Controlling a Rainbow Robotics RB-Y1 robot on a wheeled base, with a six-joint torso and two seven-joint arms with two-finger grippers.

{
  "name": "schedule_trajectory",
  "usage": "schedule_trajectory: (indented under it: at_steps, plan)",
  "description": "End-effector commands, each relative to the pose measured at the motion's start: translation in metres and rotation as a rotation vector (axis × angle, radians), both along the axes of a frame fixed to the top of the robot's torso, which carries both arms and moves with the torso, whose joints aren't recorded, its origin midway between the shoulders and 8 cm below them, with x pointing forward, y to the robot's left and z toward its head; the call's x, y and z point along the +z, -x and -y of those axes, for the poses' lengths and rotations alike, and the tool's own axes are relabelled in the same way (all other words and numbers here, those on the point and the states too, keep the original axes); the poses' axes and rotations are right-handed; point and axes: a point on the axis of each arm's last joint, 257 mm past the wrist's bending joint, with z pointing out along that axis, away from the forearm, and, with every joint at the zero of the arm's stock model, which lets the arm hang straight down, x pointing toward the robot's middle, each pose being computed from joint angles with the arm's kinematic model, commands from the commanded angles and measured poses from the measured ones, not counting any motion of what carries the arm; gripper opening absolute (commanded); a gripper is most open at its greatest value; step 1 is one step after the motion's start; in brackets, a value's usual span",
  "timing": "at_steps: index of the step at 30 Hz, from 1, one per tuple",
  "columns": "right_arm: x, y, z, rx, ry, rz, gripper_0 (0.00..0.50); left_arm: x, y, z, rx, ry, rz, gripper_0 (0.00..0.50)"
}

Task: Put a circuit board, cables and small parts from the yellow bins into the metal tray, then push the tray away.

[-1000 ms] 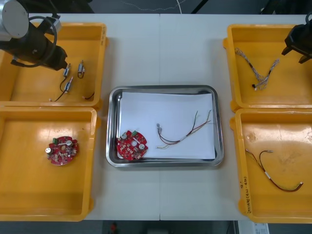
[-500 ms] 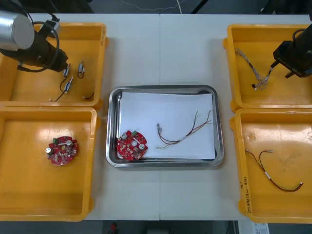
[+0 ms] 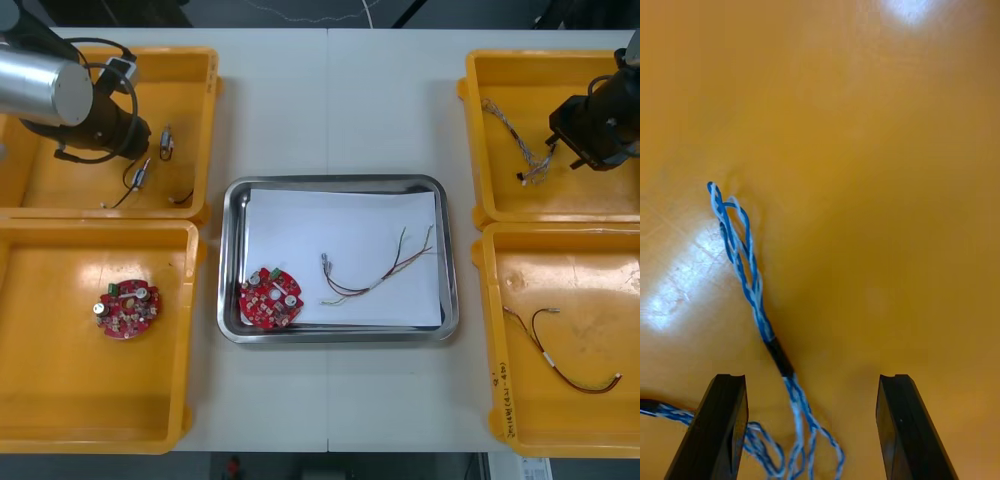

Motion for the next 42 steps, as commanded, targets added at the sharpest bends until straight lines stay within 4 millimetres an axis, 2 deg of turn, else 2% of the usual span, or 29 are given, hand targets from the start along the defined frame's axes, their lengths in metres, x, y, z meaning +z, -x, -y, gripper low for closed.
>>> schedule_trajectory:
  at_steps: [1, 5, 9, 12, 14, 15, 23, 24, 25, 26, 27, 29, 35, 42]
  plan:
    - [0.017, -0.016, -0.025, -0.018, -0.044, 0.046, 0.500, -0.009, -0.004, 0.012, -0.041, -0.017, 0.007, 0.500]
    - [0.008, -0.011, -0.027, -0.022, -0.060, 0.023, 0.500, -0.016, -0.004, 0.011, -0.040, -0.018, 0.003, 0.500]
    - [-0.017, 0.003, -0.018, -0.035, -0.054, -0.020, 0.500, -0.024, -0.001, 0.009, -0.042, -0.020, 0.000, 0.500]
    - [-0.025, 0.007, -0.010, -0.039, -0.026, -0.036, 0.500, -0.027, 0.000, 0.008, -0.044, -0.022, -0.002, 0.500]
    - [-0.027, 0.009, -0.007, -0.044, -0.017, -0.042, 0.500, -0.027, 0.000, 0.008, -0.045, -0.023, -0.003, 0.236]
    - [-0.029, 0.011, -0.005, -0.048, -0.016, -0.046, 0.500, -0.027, 0.000, 0.008, -0.045, -0.023, -0.003, 0.001]
    - [-0.038, 0.018, -0.012, -0.063, -0.068, -0.072, 0.493, -0.026, 0.000, 0.006, -0.037, -0.017, -0.003, 0.000]
    - [-0.039, 0.019, -0.013, -0.063, -0.070, -0.078, 0.351, -0.025, 0.000, 0.004, -0.033, -0.015, -0.002, 0.000]
    - [-0.041, 0.021, -0.013, -0.065, -0.073, -0.085, 0.261, -0.024, 0.000, 0.004, -0.032, -0.013, -0.001, 0.000]
    - [-0.042, 0.023, -0.013, -0.067, -0.075, -0.089, 0.082, -0.023, 0.000, 0.002, -0.028, -0.009, 0.000, 0.000]
    - [-0.044, 0.023, -0.012, -0.069, -0.075, -0.089, 0.019, -0.020, 0.000, 0.001, -0.023, -0.004, 0.000, 0.000]
    - [-0.046, 0.024, -0.012, -0.070, -0.076, -0.093, 0.000, -0.014, 0.001, -0.003, -0.013, 0.004, -0.001, 0.000]
    - [-0.044, 0.024, -0.007, -0.072, -0.071, -0.089, 0.000, 0.015, 0.010, -0.013, 0.017, 0.037, -0.018, 0.000]
    - [-0.010, 0.019, 0.011, -0.045, 0.018, -0.075, 0.000, 0.050, 0.024, -0.027, 0.040, 0.040, -0.029, 0.000]
